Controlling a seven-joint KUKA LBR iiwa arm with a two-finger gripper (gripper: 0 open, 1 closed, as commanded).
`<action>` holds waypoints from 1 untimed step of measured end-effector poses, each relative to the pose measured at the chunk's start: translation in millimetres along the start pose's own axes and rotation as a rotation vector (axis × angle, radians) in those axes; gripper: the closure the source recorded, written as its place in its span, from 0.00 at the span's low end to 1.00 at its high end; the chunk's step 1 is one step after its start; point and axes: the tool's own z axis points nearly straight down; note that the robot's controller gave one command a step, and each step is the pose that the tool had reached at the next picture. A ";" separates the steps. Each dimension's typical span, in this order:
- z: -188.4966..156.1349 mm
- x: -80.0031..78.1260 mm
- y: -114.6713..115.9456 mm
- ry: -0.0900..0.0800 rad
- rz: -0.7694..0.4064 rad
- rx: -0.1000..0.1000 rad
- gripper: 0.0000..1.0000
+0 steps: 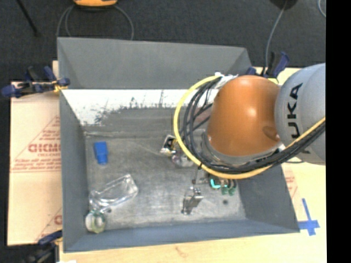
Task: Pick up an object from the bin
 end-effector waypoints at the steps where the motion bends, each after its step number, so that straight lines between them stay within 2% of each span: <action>1: 116.2 -9.9 -63.9 0.000 -0.132 0.003 0.00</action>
Offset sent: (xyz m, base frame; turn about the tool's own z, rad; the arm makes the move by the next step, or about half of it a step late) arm 0.0106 -0.0606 -0.1128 -0.1356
